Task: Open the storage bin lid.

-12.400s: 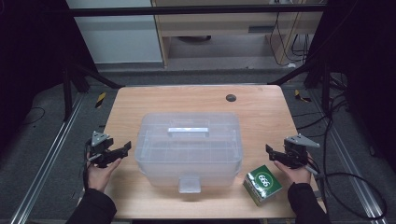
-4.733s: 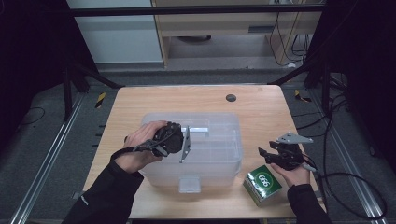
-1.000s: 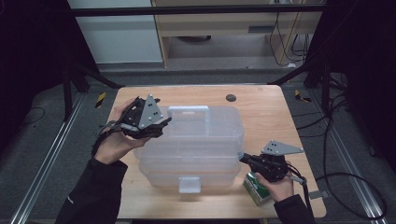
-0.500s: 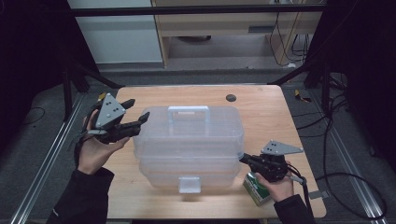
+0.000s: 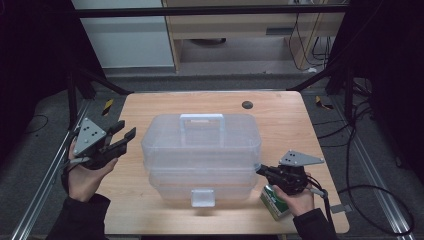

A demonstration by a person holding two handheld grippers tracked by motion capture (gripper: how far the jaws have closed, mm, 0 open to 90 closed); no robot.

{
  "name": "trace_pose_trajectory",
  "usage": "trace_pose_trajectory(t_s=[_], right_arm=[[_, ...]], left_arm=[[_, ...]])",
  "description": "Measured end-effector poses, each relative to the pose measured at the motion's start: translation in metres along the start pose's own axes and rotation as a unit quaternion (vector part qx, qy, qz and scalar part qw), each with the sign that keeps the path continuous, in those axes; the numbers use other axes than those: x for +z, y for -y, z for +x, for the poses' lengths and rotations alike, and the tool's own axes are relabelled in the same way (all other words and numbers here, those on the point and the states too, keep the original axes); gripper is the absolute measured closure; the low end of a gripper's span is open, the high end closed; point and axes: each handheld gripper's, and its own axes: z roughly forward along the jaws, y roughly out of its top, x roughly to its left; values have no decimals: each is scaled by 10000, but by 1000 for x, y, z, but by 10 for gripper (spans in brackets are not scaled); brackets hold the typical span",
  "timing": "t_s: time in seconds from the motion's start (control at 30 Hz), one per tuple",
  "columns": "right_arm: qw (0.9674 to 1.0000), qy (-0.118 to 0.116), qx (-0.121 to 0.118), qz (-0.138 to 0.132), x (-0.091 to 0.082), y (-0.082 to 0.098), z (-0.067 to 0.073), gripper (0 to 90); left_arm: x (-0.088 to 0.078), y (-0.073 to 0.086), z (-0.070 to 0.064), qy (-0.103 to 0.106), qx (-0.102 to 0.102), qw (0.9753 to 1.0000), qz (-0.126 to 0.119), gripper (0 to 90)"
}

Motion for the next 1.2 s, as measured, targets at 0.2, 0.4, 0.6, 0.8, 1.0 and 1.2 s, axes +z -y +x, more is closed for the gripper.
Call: trace_pose_trajectory(t_s=[0.2, 0.4, 0.6, 0.8, 1.0, 1.2], right_arm=[[10000, -11, 6, 7, 0, 0, 0, 899], [10000, -4, 1, 5, 0, 0, 0, 898], [10000, -17, -4, 11, 0, 0, 0, 897], [10000, -7, -15, 14, 0, 0, 0, 896], [10000, -16, -9, 15, 1, 0, 0, 897], [10000, -20, 1, 14, 1, 0, 0, 897]], left_arm=[[-10, 24, 5, -122, -198, 9997, 36, 686], [-13, 41, 1, -87, -288, 9992, 263, 760], [-8, 59, -2, 80, -363, 9979, 536, 858], [3, 74, -7, 355, -383, 9947, 888, 894], [10, 81, -17, 820, -368, 9908, 1012, 895], [14, 84, -27, 1189, -290, 9870, 1045, 895]])
